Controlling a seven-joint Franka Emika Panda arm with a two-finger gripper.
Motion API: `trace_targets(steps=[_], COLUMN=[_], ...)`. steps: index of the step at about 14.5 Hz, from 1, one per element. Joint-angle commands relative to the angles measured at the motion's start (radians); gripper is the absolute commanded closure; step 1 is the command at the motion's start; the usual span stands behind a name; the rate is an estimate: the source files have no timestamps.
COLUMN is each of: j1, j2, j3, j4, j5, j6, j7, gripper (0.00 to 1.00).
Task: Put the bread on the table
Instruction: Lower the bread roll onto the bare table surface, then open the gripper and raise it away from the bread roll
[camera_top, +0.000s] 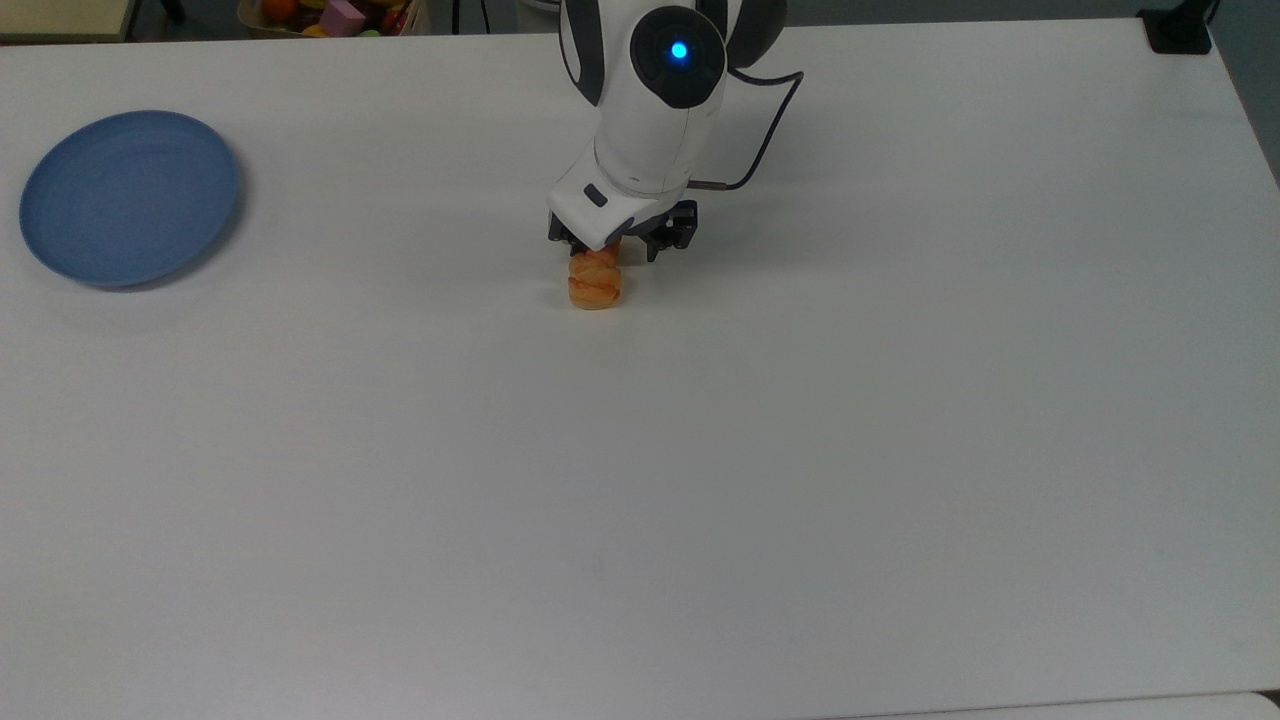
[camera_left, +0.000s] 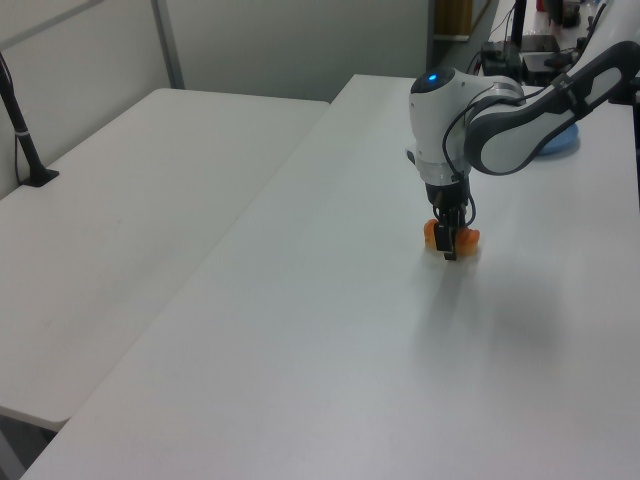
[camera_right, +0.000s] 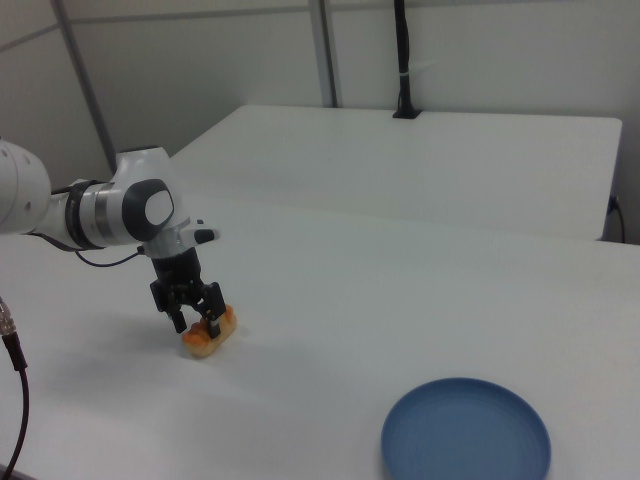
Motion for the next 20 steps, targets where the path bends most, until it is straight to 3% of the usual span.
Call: trace_targets(steps=[1, 7, 11, 15, 20], j1=[0.006, -0.040, -0.066, -0.066, -0.061], j2=[-0.030, -0.126, -0.168, -0.203, -0.214], j3=[0.000, -0.003, -0.023, -0.091, -0.161], j4=[-0.010, 0.020, 0.118, 0.204, 0.260], j5=[-0.048, -0.042, 0.000, 0.121, 0.149], j6=[0.008, -0.024, -0.137, -0.257, -0.312], j7=[0.031, 0.023, 0.021, -0.089, -0.161], gripper=[0.08, 0.00, 0.00, 0.00, 0.00])
